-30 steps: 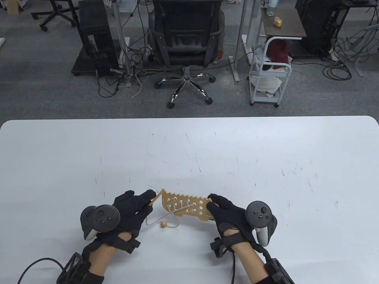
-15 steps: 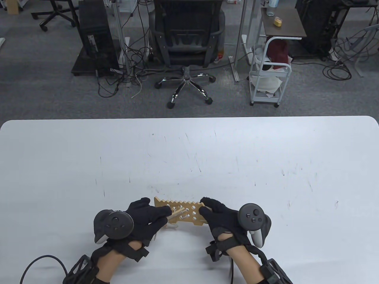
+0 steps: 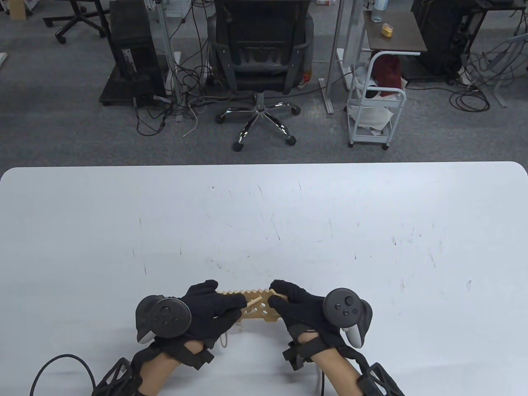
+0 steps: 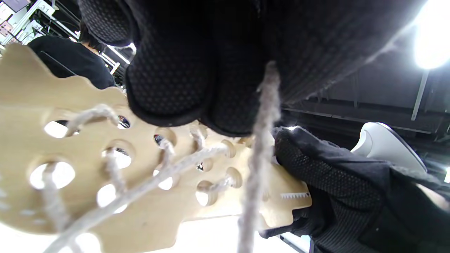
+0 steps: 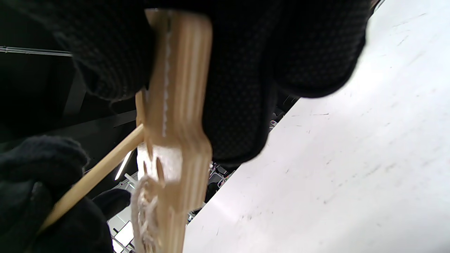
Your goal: Thread rope through all holes on crocodile lacing toy
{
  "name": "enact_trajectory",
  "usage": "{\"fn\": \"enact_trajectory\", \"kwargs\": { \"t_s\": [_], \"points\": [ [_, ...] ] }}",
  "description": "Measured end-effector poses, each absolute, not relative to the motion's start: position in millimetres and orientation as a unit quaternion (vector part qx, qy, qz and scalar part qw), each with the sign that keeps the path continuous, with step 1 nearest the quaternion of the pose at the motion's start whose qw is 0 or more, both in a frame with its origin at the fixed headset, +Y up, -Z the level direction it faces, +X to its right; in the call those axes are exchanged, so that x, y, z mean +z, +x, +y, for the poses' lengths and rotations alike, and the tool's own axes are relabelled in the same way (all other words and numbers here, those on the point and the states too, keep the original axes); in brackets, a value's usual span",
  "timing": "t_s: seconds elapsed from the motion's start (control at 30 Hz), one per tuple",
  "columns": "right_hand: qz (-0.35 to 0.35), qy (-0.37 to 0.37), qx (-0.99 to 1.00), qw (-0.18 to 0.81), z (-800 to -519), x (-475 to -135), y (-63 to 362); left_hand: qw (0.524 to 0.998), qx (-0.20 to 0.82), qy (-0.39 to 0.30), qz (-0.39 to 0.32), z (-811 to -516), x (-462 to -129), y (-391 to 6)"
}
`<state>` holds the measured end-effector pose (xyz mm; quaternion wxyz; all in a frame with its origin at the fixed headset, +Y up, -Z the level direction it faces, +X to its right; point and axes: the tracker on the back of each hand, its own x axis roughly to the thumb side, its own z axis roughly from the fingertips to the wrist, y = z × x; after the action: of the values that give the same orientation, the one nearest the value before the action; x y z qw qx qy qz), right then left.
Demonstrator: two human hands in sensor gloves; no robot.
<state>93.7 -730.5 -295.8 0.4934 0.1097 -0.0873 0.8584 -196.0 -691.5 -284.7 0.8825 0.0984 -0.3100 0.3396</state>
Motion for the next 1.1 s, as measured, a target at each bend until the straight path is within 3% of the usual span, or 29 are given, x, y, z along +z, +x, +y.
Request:
{"fn": "enact_trajectory", "kwargs": {
  "t_s": [0.47, 1.1],
  "points": [
    [-0.096, 0.114, 0.862, 0.484, -728, -293, 92, 0.881, 0.34, 0.144, -0.297, -690, -281, -198],
    [-0.089, 0.173, 0.853, 0.485, -722, -280, 67, 0.911, 0.272, 0.146, -0.274, -699, -279, -181]
  ]
}}
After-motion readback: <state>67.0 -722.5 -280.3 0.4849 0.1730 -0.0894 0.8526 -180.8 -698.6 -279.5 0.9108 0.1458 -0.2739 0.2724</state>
